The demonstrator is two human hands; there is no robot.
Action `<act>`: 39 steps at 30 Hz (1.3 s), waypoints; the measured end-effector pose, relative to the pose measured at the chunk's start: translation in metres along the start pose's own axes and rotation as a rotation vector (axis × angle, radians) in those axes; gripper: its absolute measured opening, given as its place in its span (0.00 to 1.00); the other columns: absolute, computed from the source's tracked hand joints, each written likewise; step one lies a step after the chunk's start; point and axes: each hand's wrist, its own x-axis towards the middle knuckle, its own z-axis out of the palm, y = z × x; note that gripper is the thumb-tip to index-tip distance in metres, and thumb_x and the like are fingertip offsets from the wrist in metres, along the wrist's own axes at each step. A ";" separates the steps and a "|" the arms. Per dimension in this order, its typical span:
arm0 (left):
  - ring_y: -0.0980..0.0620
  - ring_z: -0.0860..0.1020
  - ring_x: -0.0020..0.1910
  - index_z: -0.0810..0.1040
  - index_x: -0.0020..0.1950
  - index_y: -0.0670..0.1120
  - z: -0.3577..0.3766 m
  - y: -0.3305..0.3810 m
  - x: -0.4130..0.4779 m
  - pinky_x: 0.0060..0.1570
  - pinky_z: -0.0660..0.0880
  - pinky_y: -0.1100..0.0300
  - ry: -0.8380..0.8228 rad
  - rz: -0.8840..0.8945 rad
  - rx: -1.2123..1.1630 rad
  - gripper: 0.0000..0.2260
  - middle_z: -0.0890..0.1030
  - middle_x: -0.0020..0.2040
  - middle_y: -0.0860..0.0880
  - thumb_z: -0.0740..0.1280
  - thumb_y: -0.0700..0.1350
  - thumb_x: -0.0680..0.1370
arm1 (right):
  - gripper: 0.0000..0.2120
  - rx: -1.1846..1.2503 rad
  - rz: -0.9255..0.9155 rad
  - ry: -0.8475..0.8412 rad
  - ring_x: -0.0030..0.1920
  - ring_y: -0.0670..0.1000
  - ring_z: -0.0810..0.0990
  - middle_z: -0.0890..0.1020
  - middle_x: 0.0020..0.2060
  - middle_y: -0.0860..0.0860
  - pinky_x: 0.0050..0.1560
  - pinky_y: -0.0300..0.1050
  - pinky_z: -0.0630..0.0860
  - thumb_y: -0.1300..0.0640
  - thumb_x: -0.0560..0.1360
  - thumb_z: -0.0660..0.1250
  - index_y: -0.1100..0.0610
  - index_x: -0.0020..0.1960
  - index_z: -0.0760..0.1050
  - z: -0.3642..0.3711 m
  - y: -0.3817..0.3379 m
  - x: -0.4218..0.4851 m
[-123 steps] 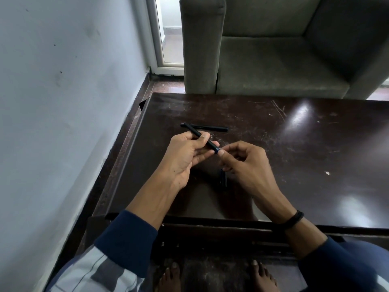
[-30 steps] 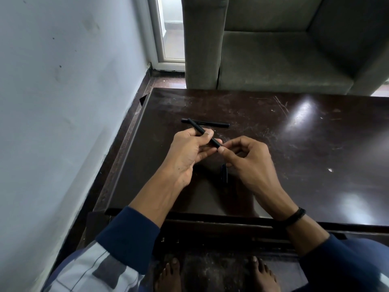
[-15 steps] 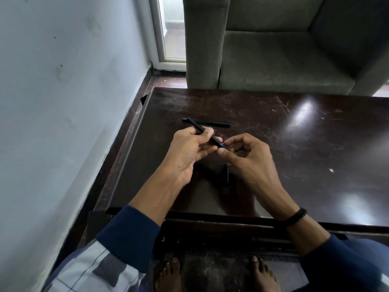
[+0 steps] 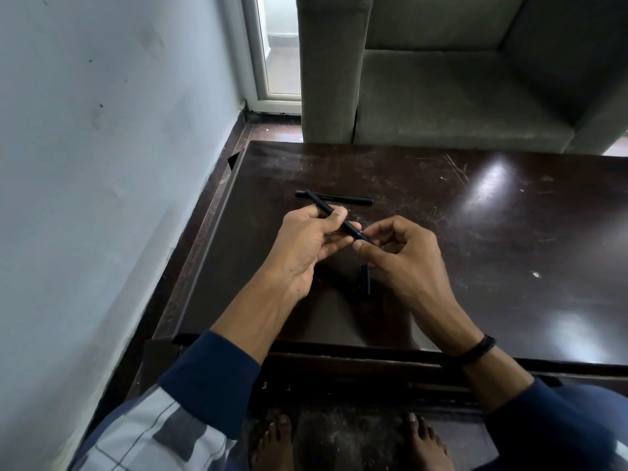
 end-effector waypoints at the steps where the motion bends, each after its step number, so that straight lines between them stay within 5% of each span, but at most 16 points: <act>1: 0.47 0.86 0.50 0.80 0.56 0.39 0.000 0.000 0.000 0.47 0.83 0.60 0.000 -0.001 -0.001 0.06 0.86 0.50 0.39 0.67 0.39 0.82 | 0.07 0.003 0.002 0.001 0.43 0.50 0.84 0.84 0.41 0.48 0.46 0.61 0.84 0.50 0.73 0.78 0.46 0.47 0.81 0.000 0.000 0.000; 39: 0.46 0.86 0.50 0.81 0.56 0.38 -0.002 0.001 0.000 0.48 0.82 0.59 0.001 0.019 0.009 0.06 0.87 0.49 0.39 0.66 0.39 0.82 | 0.05 0.053 0.016 -0.004 0.39 0.47 0.85 0.85 0.40 0.47 0.47 0.58 0.85 0.47 0.76 0.74 0.46 0.49 0.81 0.001 -0.004 -0.003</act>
